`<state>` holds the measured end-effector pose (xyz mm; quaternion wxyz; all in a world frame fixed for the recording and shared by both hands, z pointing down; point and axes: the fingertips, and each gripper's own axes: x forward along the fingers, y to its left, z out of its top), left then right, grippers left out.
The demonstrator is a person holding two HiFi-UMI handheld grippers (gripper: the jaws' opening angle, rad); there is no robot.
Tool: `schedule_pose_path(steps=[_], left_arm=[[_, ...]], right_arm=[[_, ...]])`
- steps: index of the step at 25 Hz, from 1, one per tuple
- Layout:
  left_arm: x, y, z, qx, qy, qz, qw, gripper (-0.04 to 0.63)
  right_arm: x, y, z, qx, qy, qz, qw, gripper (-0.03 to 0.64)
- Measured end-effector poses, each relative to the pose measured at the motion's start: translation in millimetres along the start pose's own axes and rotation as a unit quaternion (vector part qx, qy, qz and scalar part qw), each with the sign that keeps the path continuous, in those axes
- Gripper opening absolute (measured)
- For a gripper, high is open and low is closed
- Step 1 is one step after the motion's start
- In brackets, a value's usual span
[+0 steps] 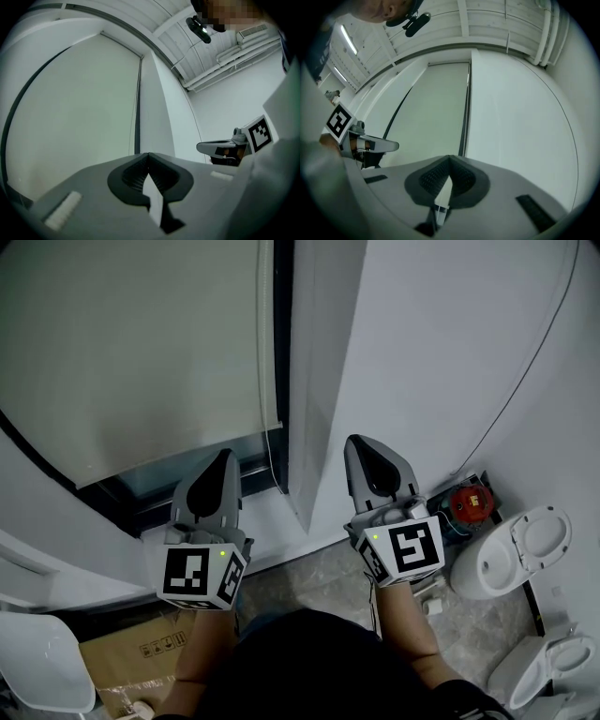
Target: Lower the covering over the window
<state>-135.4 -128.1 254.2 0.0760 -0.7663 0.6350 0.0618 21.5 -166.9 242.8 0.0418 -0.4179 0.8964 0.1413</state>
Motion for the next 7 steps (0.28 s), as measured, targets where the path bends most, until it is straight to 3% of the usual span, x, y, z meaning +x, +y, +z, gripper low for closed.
schedule_pose_path(steps=[7], left_arm=[[25, 9, -7, -0.003, 0.0, -0.019, 0.9998, 0.011]], right_arm=[[22, 2, -6, -0.01, 0.009, -0.002, 1.0, 0.012]])
